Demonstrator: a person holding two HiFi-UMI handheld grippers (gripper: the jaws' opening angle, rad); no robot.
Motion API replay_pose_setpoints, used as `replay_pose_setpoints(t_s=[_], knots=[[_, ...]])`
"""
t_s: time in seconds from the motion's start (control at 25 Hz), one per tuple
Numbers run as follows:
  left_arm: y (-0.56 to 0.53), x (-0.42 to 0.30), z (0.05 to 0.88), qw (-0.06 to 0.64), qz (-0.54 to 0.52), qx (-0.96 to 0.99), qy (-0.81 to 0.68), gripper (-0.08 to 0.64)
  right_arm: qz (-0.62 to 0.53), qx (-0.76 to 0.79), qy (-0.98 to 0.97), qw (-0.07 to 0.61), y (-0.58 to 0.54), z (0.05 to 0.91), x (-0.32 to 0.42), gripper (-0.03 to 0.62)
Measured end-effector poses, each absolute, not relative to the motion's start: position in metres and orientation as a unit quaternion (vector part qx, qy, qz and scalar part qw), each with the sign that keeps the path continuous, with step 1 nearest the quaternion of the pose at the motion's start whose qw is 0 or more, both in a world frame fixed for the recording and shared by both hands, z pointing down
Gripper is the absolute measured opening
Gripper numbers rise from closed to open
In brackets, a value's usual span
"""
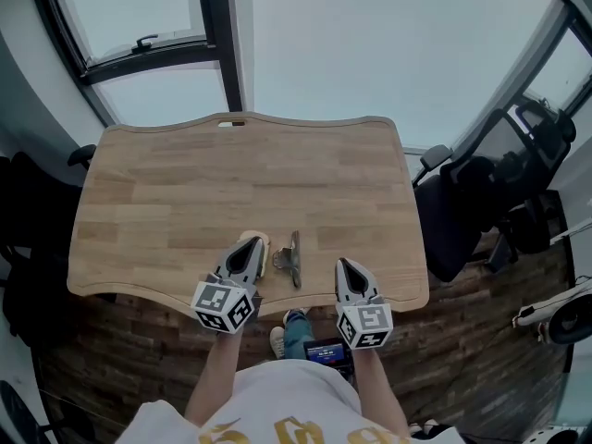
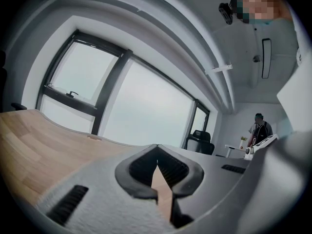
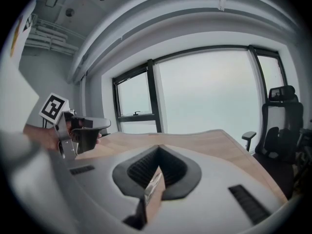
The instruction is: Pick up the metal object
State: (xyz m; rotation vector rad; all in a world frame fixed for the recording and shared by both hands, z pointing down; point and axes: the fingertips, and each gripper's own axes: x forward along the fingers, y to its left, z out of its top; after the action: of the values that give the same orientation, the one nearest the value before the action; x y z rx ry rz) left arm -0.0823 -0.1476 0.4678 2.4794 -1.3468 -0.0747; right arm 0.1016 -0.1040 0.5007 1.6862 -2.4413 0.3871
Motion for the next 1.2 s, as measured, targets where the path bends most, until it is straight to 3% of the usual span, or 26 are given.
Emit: replay_pose_setpoints(t_s=[1.2], knots=[[-0.146,-0.069,0.615,0.297,0.091,0.839,-0.447,0.020,0.205,0.532,-0.808,0.150,-0.115,0.592,0.097,0.011]])
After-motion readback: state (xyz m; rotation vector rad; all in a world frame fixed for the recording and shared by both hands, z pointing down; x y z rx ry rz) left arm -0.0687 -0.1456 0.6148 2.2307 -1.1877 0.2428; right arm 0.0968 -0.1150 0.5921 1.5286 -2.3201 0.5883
